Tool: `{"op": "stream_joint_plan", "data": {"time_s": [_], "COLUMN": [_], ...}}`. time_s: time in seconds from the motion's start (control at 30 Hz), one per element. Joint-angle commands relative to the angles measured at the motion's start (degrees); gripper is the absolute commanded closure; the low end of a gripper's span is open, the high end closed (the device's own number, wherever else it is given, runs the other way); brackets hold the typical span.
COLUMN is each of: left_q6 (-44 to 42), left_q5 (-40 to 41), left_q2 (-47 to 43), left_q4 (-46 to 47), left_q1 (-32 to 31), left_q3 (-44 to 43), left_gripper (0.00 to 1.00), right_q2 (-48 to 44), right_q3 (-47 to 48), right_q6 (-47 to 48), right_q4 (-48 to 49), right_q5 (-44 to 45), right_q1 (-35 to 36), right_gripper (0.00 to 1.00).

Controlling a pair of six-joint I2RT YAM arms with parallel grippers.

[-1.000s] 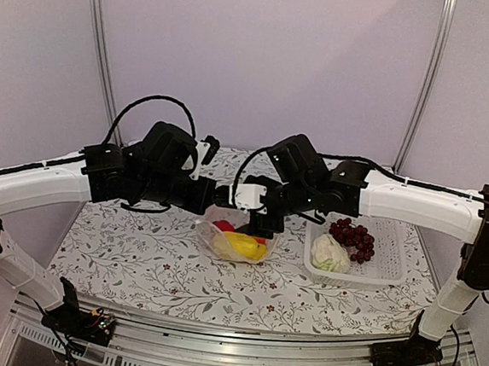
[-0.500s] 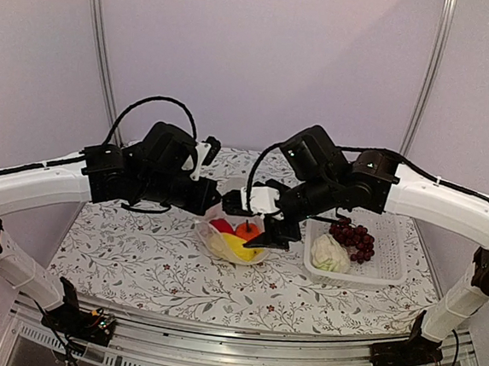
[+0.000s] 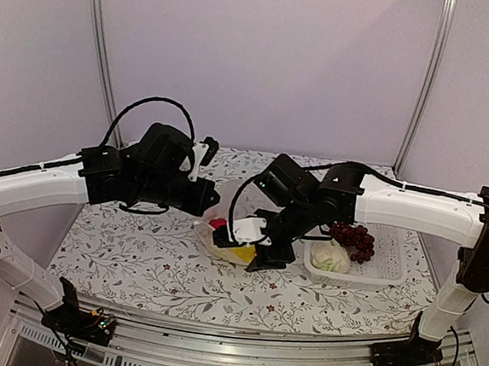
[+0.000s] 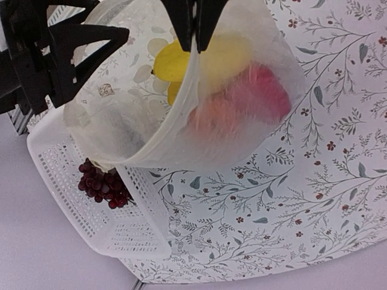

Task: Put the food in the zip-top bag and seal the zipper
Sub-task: Pass from the left arm to the right

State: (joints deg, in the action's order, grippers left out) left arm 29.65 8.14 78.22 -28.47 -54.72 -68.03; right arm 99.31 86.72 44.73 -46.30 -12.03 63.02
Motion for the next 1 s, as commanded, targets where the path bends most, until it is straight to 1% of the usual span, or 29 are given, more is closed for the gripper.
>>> {"op": "stream_joint_plan", "data": {"time_s": [0.0, 0.03, 0.2, 0.33, 0.37, 0.4, 0.47, 0.57, 0.63, 0.67, 0.77, 0.83, 0.97], "left_q6": [0.21, 0.23, 0.32, 0.48, 0.31, 0.12, -0.72, -2.52, -3.12, -3.40, -4.07, -4.26, -5.24], "left_q5": [0.16, 0.14, 0.69, 1.42, 1.59, 1.75, 2.11, 1.10, 1.16, 1.06, -0.22, -0.43, -0.68], "left_q2": [-1.42, -1.40, -2.42, -3.89, -4.27, -4.75, -6.21, -11.65, -16.47, -19.20, -26.77, -30.16, -32.11], "left_q4": [0.98, 0.96, 0.85, 0.94, 0.96, 0.96, 1.34, 3.95, 7.16, 10.01, 17.31, 20.68, 22.24], "left_q1": [0.71, 0.75, 0.68, 0.83, 0.82, 0.82, 0.84, 0.65, 0.37, 0.20, 0.18, 0.22, 0.19], "left_q3": [0.88, 0.93, 1.59, 2.64, 2.90, 3.13, 3.84, 6.52, 9.60, 11.73, 19.28, 23.60, 27.36], "left_gripper": [1.00, 1.00, 1.00, 1.00, 0.98, 0.94, 0.79, 0.59, 0.35, 0.30, 0.27, 0.27, 0.30], "right_q2": [1.36, 1.61, 2.41, 2.98, 3.13, 3.00, 2.53, 1.67, 1.35, 1.40, 2.34, 3.12, 2.65], "right_q3": [0.62, 0.58, 1.05, 2.66, 3.50, 4.46, 6.53, 10.26, 12.31, 12.70, 11.93, 10.95, 9.96], "right_q6": [-0.47, -0.71, -1.27, -1.04, -1.05, -0.98, -0.54, 0.62, 1.15, 1.26, 1.32, 1.18, -0.10], "right_q4": [-1.72, -1.36, -0.33, -0.90, -1.11, -1.10, -1.09, -0.95, -0.90, -0.89, -0.86, -0.92, -0.47], "right_q5": [2.55, 3.57, 6.57, 6.26, 6.28, 6.51, 7.29, 8.51, 8.48, 8.44, 7.84, 8.01, 6.77], "right_q1": [0.61, 0.61, 0.61, 0.61, 0.61, 0.61, 0.53, 0.05, -1.03, -1.54, -2.68, -2.72, -2.73], "right_gripper": [0.41, 0.45, 0.76, 0.94, 0.98, 1.00, 1.00, 1.00, 1.00, 1.00, 1.00, 1.00, 1.00]}}
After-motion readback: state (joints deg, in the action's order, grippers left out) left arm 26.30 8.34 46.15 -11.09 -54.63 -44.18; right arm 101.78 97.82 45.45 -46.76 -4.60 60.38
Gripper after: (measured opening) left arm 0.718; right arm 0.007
